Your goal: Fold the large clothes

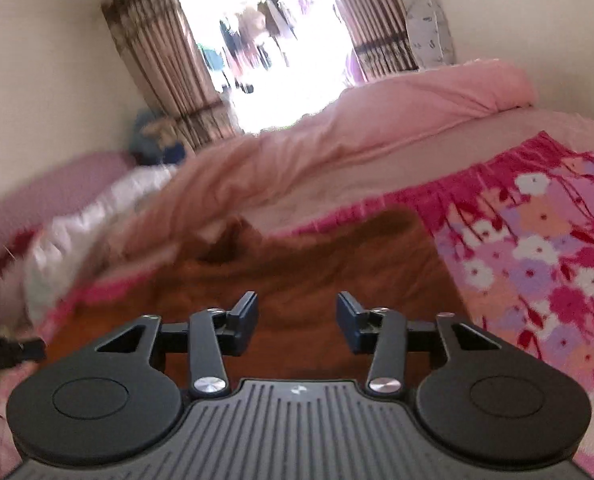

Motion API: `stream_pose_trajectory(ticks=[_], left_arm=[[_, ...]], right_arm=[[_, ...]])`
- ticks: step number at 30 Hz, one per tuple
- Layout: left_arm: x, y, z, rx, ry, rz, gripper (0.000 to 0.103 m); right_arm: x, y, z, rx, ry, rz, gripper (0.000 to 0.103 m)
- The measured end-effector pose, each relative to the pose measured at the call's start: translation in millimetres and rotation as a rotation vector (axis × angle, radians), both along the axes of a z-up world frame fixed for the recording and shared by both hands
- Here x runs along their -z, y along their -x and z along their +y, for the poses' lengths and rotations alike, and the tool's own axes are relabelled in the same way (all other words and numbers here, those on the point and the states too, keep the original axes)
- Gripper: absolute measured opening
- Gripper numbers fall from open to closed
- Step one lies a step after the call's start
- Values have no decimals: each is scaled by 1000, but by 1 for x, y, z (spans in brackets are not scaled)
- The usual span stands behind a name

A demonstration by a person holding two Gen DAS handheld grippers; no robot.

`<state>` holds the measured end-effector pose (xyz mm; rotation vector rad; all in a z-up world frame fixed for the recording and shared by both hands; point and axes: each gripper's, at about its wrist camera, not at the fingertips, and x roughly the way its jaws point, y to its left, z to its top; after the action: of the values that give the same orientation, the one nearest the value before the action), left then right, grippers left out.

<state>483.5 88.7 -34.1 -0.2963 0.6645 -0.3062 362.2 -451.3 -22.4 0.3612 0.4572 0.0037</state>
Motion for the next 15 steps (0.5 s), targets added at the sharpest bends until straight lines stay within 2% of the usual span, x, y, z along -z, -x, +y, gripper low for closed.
stream_pose_trajectory(ticks=[3,4,7,8,9,10,12,15], left_arm=[[19,-11,-1,2,-36,21,58],[21,-11,-1,6,-45,19,58],[11,-13,-2,27,-80,2,58],[5,-13,-1,25,-82,-14,59],[-2,-13,3,14,-83,-36,59],[-10,-15,8,-9,-86,-64,59],[-17,-29,17,-67,-99,-95,59],[-17,-58,27,-156,-107,-85,60]], right_arm=[[25,-13,-4,71,43,75,41],[35,-17,-10,83,31,91,33],[44,-16,-23,75,-39,85,32],[42,-14,-24,64,-50,82,33],[36,-12,-26,52,-60,73,40],[29,-9,-29,47,-76,47,53],[14,-8,-36,72,-77,-13,73],[2,-29,-48,145,-8,-41,74]])
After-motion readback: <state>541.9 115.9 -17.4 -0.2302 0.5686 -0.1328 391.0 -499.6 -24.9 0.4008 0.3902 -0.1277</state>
